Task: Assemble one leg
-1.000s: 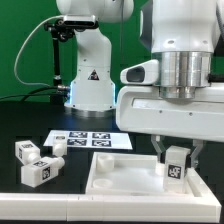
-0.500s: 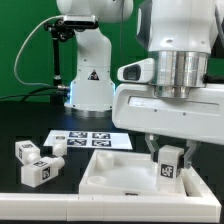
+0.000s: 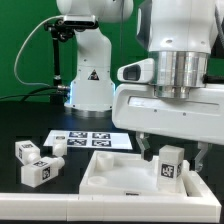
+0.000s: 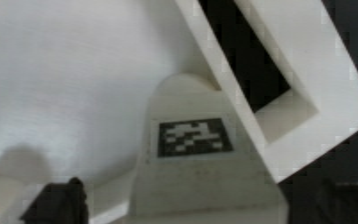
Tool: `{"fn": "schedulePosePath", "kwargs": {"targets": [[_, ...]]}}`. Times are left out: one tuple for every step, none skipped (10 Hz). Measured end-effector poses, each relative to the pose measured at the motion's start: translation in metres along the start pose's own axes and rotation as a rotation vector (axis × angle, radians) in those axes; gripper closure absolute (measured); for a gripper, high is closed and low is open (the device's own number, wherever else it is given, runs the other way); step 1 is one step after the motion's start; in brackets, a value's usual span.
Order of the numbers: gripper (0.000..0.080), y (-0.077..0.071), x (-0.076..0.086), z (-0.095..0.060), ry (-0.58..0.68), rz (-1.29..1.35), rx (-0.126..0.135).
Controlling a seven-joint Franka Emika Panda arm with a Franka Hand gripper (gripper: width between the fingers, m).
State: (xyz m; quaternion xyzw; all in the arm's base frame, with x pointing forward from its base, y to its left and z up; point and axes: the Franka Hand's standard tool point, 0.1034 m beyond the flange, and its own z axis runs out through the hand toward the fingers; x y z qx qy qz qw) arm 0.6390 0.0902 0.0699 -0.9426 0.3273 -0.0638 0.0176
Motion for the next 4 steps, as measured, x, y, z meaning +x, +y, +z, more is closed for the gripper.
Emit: {"fn": "schedulePosePath", "kwargs": {"targets": [[0.0153,-0.001,0.003,-0.01,-0.018,0.001,0.004],[0.0153,-0.004,0.008,-0.028,-0.023,0.007,0.02],[0.0151,-0.006,0.01,-0.036,-0.02,0.011,0.03],[0.0151,-0.004,0.009,-0.031,-0.021,0.01,0.024]]}}
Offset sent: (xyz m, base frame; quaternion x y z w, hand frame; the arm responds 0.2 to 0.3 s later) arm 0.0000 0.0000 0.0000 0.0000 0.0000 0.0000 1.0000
